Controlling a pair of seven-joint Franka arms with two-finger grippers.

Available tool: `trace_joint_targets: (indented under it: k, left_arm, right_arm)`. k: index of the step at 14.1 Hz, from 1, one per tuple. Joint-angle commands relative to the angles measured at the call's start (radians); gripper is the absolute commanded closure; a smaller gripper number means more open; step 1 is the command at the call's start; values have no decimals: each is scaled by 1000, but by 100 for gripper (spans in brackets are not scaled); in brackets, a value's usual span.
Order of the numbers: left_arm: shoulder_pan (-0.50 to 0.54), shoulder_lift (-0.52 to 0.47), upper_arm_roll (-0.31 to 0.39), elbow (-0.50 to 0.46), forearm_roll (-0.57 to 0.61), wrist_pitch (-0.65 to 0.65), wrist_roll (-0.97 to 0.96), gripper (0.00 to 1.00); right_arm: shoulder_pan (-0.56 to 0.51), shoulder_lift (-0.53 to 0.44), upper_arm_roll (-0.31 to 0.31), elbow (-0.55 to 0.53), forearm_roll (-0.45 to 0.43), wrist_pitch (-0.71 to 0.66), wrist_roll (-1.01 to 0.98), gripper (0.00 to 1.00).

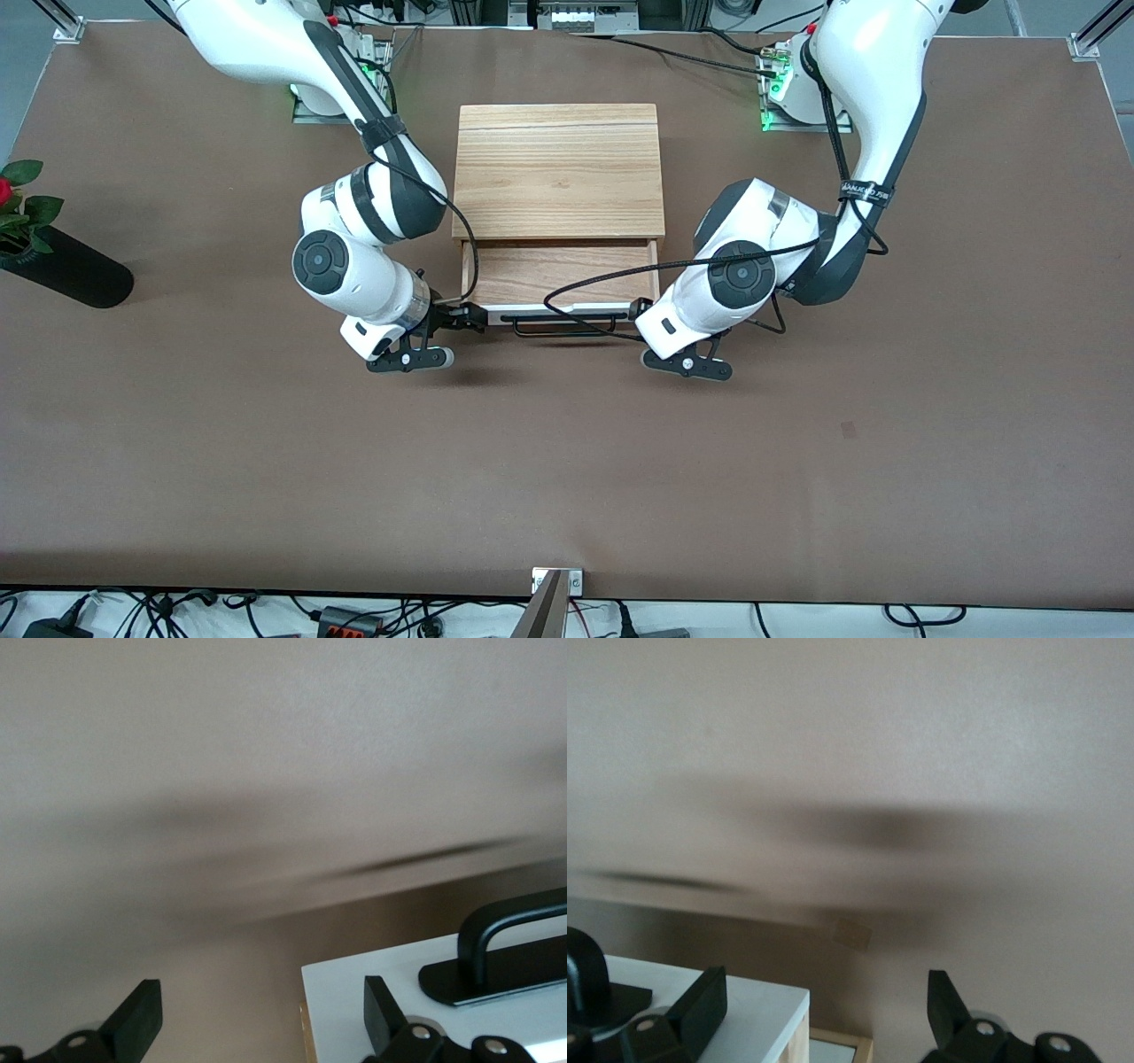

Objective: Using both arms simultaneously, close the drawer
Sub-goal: 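Push the white drawer front into the box with both grippers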

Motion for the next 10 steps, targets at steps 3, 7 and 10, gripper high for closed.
trace_joint_targets:
  k: [3,7,10]
  left_arm:
    - [-3,-4,-12,17,-36,-78,-15,0]
    - [-6,1,-13,17,-72,-144,-14,0]
    - [-28,5,-15,15,-72,-204,-15,0]
  right_arm:
    - [13,-13,-3,-13,2,-82,12,0]
    - [16,-16,-3,-11,0,-128,14,0]
    - [24,-13,-3,-14,2,-156,15,0]
